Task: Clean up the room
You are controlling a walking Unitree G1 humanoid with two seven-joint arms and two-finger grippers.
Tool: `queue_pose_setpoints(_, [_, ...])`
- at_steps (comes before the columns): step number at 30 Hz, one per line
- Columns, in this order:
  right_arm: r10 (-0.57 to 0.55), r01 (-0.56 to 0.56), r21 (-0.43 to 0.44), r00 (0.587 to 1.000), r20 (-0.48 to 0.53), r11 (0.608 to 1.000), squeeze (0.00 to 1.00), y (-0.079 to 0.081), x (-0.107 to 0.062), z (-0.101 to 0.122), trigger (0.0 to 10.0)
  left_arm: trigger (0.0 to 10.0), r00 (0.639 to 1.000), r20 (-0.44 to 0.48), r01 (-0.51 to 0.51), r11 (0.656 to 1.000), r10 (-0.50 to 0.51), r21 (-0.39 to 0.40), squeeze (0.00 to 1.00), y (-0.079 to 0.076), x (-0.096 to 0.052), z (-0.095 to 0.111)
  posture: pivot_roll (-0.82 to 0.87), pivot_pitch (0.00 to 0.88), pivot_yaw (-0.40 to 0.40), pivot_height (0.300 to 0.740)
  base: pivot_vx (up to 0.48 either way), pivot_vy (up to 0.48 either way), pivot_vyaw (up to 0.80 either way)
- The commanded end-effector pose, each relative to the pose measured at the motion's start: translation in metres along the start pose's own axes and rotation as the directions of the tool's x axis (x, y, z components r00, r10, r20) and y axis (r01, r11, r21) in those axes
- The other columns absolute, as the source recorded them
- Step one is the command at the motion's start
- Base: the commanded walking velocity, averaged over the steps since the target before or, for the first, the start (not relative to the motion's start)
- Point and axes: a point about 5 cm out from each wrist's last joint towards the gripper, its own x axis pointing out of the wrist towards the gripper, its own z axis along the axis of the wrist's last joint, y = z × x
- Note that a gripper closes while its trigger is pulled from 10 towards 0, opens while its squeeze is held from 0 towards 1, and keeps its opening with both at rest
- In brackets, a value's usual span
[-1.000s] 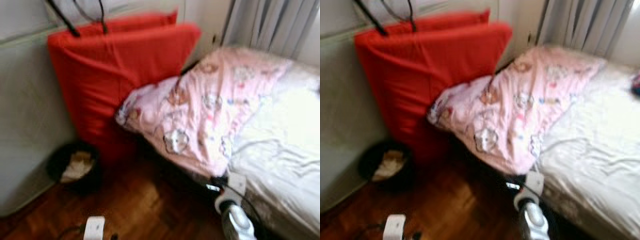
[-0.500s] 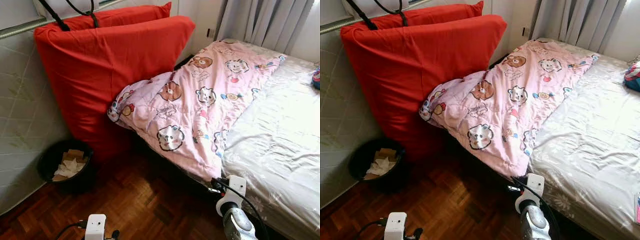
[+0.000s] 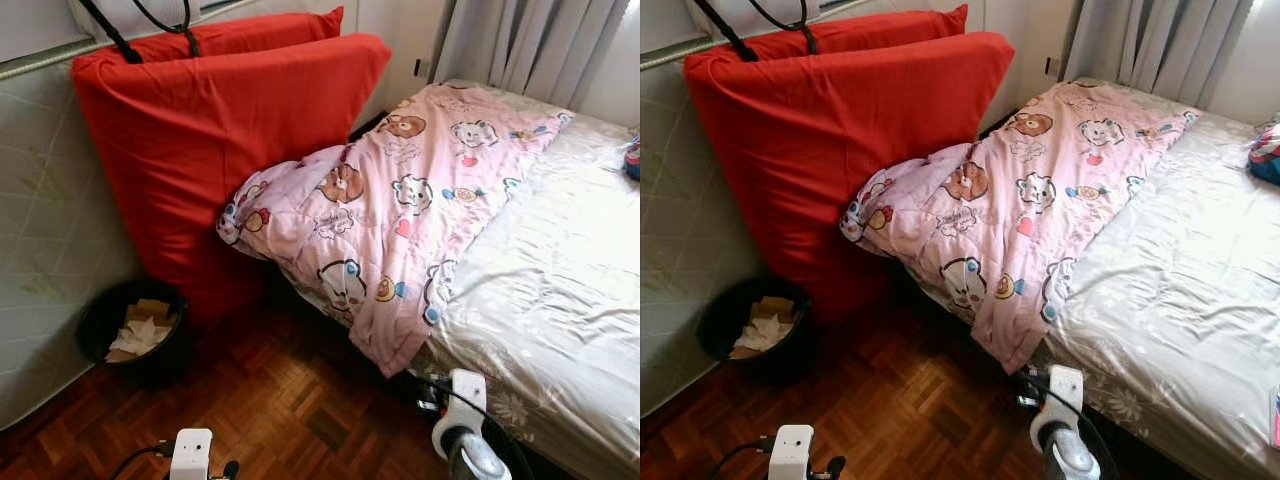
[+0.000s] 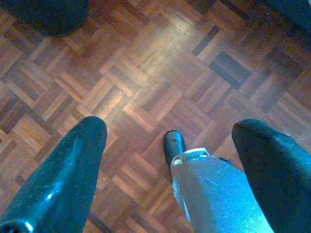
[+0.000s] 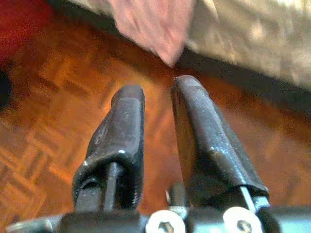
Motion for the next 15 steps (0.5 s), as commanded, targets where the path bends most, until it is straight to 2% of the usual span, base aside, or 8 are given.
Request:
queue_pose_setpoints(1, [-0.042, 0.043, 0.03, 0.997, -0.058, 0.999, 0.0, -0.01, -0.005, -0.012, 10.0, 10.0, 0.999, -0.034, 0.016, 1.0, -0.016, 0.007, 0.0, 0.0, 0.0, -0.004, -0.07, 0.091, -0.02, 0.74, 0.0, 0.0, 0.0])
queue_pose_setpoints(2, [-0.08, 0.08, -0.005, 0.991, -0.106, 0.997, 0.0, -0.019, -0.009, -0.023, 10.0, 10.0, 0.999, -0.038, 0.014, 1.0, -0.014, -0.011, 0.0, 0.0, 0.0, -0.004, -0.07, 0.09, -0.023, 0.74, 0.0, 0.0, 0.0])
queue_pose_setpoints(7, [-0.138, 0.138, -0.015, 0.978, -0.154, 0.99, 0.0, -0.033, -0.017, -0.035, 10.0, 10.0, 0.999, -0.049, 0.006, 1.0, -0.007, -0.027, 0.0, 0.002, 0.0, -0.004, -0.06, 0.087, -0.033, 0.74, 0.0, 0.0, 0.0])
queue_pose_setpoints(11, [-0.174, 0.162, -0.072, 0.959, -0.225, 0.984, 0.0, -0.045, -0.028, -0.052, 10.0, 10.0, 0.999, -0.046, 0.005, 0.999, -0.006, -0.031, 0.0, 0.001, 0.001, -0.001, -0.05, 0.08, -0.038, 0.74, 0.0, 0.0, 0.0])
queue_pose_setpoints(15, [-0.205, 0.2, -0.044, 0.95, -0.235, 0.979, 0.0, -0.054, -0.033, -0.056, 10.0, 10.0, 0.999, -0.041, 0.001, 0.999, -0.003, -0.044, 0.0, 0.001, 0.002, 0.001, -0.06, 0.078, -0.029, 0.74, 0.0, 0.0, 0.0])
